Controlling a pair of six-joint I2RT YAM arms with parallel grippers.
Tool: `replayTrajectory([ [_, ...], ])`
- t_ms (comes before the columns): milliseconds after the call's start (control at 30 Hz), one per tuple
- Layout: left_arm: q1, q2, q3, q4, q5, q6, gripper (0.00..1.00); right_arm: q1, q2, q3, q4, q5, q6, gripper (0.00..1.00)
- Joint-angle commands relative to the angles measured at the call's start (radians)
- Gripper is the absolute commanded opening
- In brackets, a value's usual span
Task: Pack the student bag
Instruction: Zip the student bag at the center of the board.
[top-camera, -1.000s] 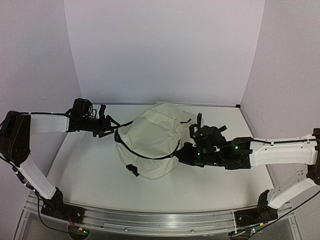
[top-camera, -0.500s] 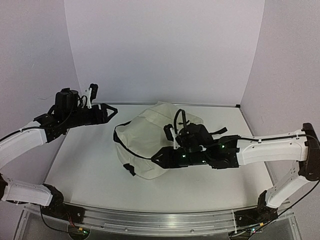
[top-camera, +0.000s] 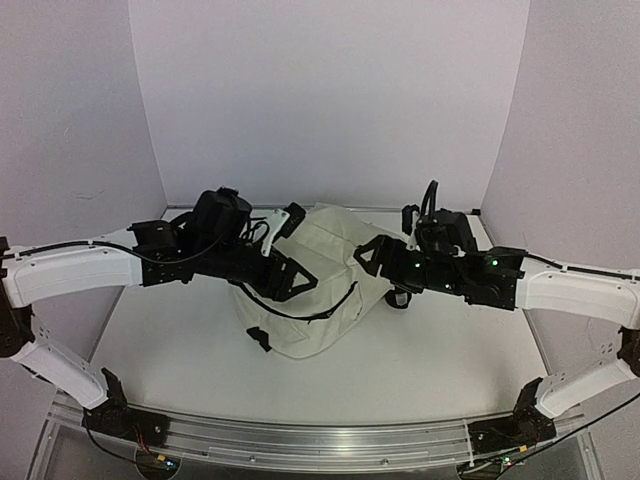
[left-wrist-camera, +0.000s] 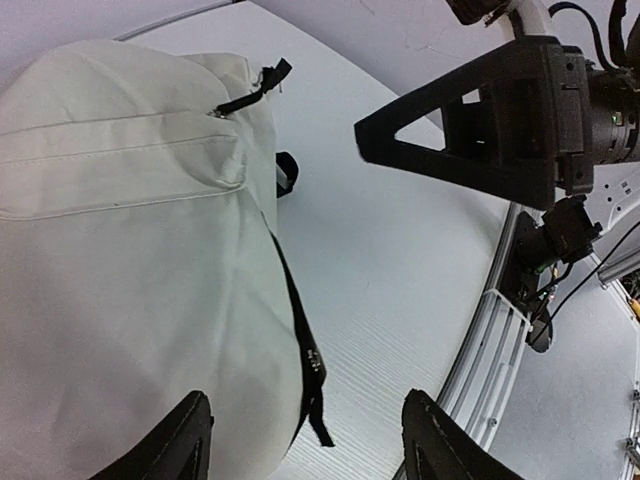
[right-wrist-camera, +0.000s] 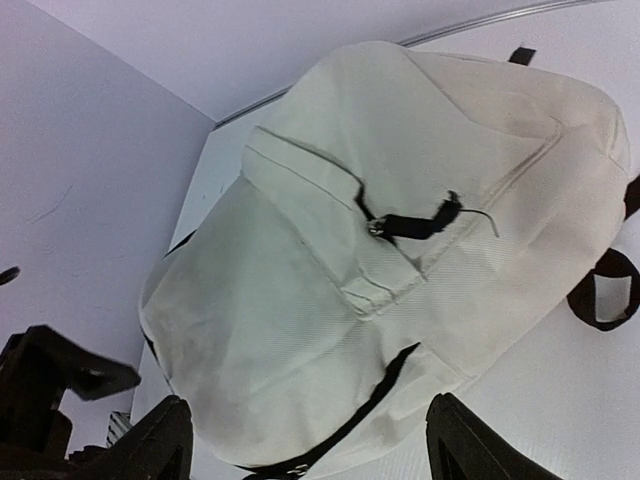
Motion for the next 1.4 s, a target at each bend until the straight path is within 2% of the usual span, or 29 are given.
replayTrajectory([
  [0, -0.069, 0.106, 0.129, -0.146, -0.063, 0.062, 0.6, -0.025, -0.023, -0.045, -0.036, 0.014, 0.023, 0.8],
  [167, -0.09, 0.206, 0.202, -0.232, -0.02, 0.045, 0.48, -0.034, -0.04, -0.068, -0.037, 0.012, 0.034, 0.8],
  [400, -0.099, 0.251, 0.223, -0.269, 0.008, 0.013, 0.38, -0.036, -0.061, -0.103, -0.037, 0.015, 0.05, 0.8],
  [700, -0.122, 0.277, 0.23, -0.276, 0.039, -0.019, 0.38, -0.036, -0.054, -0.12, -0.035, 0.018, 0.06, 0.81],
  [833, -0.127, 0.286, 0.235, -0.27, 0.038, -0.021, 0.33, -0.036, -0.049, -0.122, -0.035, 0.017, 0.065, 0.81],
  [1000, -0.131, 0.299, 0.244, -0.273, 0.026, -0.02, 0.24, -0.036, -0.051, -0.131, -0.035, 0.012, 0.071, 0.81],
  [1200, -0.131, 0.304, 0.25, -0.274, 0.008, -0.023, 0.0, -0.036, -0.037, -0.149, -0.013, -0.036, 0.09, 0.81],
  [1367, -0.133, 0.299, 0.25, -0.279, 0.008, -0.025, 0.0, -0.036, 0.009, -0.183, 0.137, -0.156, 0.133, 0.73],
])
